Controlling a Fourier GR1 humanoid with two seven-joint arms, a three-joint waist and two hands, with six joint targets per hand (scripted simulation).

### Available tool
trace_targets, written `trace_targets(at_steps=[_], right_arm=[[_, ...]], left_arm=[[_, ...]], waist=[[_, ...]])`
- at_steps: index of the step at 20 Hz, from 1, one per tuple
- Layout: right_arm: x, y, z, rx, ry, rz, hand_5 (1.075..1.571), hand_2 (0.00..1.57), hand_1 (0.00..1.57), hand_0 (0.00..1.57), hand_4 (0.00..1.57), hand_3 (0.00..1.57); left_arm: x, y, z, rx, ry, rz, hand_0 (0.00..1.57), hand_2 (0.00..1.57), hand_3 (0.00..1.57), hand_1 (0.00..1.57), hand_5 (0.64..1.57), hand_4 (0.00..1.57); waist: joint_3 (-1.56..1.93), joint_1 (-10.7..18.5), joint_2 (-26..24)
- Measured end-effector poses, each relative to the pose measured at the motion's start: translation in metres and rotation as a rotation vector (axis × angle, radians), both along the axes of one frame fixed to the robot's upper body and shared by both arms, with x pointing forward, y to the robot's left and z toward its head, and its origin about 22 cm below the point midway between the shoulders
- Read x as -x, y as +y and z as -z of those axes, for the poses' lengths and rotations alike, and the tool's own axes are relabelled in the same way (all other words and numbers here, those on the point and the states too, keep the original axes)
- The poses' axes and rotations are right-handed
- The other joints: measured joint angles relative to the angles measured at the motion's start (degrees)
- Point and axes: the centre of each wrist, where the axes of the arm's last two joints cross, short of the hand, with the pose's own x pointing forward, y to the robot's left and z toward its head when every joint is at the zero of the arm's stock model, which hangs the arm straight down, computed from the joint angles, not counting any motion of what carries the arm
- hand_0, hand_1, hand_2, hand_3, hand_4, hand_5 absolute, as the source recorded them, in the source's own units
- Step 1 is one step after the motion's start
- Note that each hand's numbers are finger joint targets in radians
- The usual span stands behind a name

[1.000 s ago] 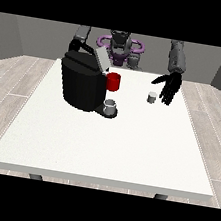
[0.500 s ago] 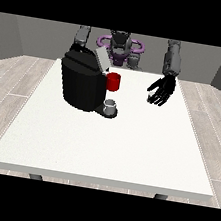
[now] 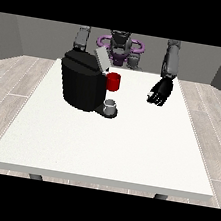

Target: Insert the coffee pod into the coffee machine and close the lid

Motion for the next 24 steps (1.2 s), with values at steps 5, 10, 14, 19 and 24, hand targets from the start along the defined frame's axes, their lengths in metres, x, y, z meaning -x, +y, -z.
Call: trace_targets(at_steps=[5,10,14,19,24], right_arm=[[-0.003,-0.009,0.009,-0.015,0.016,-0.01,1.571,0.0,0.0,0.0,0.0,0.0],[-0.004,-0.014,0.024,-0.029,0.049,0.014,1.571,0.0,0.0,0.0,0.0,0.0],[0.001,-0.015,0.032,-0.033,0.086,0.023,1.571,0.0,0.0,0.0,0.0,0.0],[0.003,-0.024,0.044,0.027,0.136,0.072,1.571,0.0,0.0,0.0,0.0,0.0],[0.0,-0.03,0.054,0.052,0.172,0.09,1.571,0.0,0.0,0.0,0.0,0.0]], left_arm=[[-0.003,0.0,0.006,-0.071,0.051,0.009,0.79,0.98,0.87,0.79,1.571,0.4],[-0.005,-0.004,0.012,-0.081,0.084,0.048,1.15,1.26,1.16,1.15,1.571,0.47],[-0.01,-0.007,0.011,-0.04,0.071,0.064,1.42,1.4,1.33,1.42,1.571,0.49],[-0.021,-0.022,0.0,0.075,0.064,0.11,1.42,1.41,1.33,1.42,1.571,0.52],[-0.038,-0.037,-0.03,0.098,0.097,0.148,1.4,1.39,1.33,1.4,1.571,0.54]], waist=[[0.1,0.1,-1.0],[0.03,1.3,-2.5],[-0.01,1.2,-3.9],[-0.01,1.9,-5.7],[0.0,2.3,-7.8]])
